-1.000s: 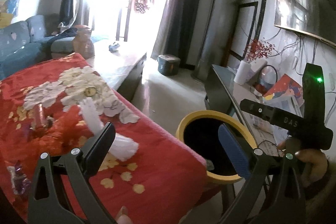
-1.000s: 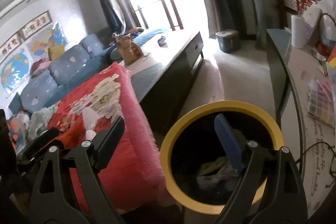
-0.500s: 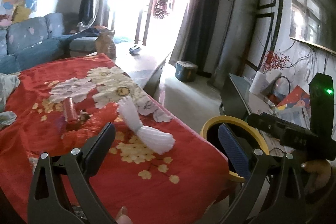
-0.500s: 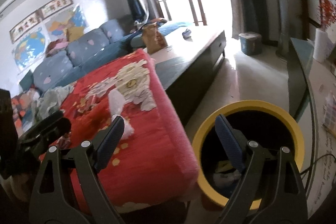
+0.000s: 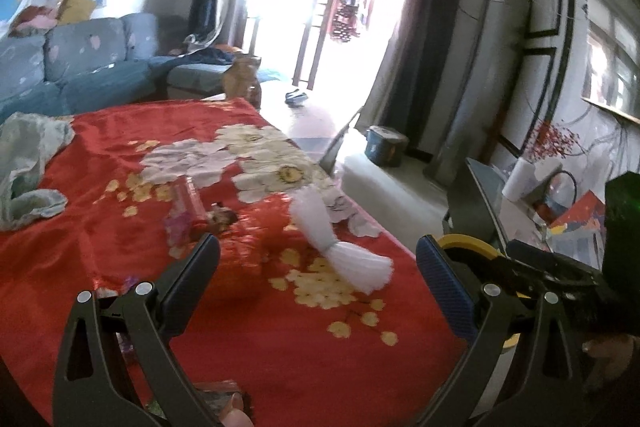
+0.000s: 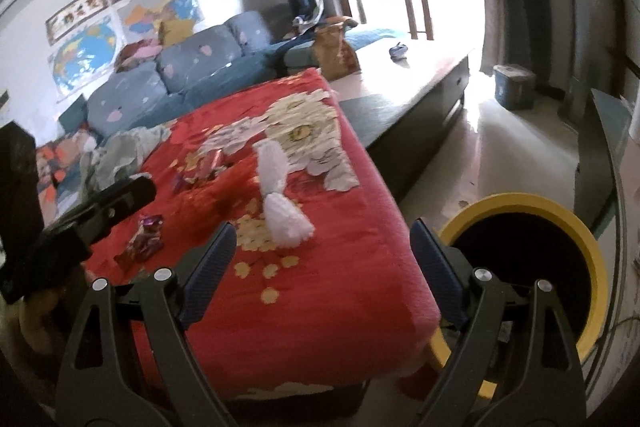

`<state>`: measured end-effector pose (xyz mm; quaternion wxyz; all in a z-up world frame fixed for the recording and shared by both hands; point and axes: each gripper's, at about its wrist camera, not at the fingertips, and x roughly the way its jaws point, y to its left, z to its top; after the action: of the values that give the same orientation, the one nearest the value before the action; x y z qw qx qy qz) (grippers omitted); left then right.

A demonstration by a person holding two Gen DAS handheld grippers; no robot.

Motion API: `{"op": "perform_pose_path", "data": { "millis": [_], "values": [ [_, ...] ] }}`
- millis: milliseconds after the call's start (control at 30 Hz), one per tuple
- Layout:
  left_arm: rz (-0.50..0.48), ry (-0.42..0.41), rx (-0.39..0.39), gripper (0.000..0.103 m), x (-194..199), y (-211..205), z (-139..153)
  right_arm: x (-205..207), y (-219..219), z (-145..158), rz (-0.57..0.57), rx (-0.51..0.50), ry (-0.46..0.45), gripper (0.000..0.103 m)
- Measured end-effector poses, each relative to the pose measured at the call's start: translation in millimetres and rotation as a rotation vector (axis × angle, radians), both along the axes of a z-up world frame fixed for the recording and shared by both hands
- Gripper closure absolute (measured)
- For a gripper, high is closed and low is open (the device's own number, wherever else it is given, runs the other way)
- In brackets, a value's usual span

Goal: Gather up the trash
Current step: 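Move both open tools back over the bedspread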

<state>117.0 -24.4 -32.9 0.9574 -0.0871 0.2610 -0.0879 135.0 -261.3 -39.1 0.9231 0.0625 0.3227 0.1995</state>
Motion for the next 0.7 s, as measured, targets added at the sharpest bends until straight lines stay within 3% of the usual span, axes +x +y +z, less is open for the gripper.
{"op": "perform_pose_path", "data": {
  "millis": [333, 700],
  "values": [
    [0.086, 0.019, -0.028, 0.007, -0.5, 38.6, -2.7, -2.6, 40.2, 1.4, 0.103, -0.054, -0.002, 0.023],
    [0.096, 0.153, -0.023, 0.012, 14.1, 63.0, -24.0, 6.5, 83.6, -13.9, 0.188, -0.141, 0.015, 0.023]
  ]
}}
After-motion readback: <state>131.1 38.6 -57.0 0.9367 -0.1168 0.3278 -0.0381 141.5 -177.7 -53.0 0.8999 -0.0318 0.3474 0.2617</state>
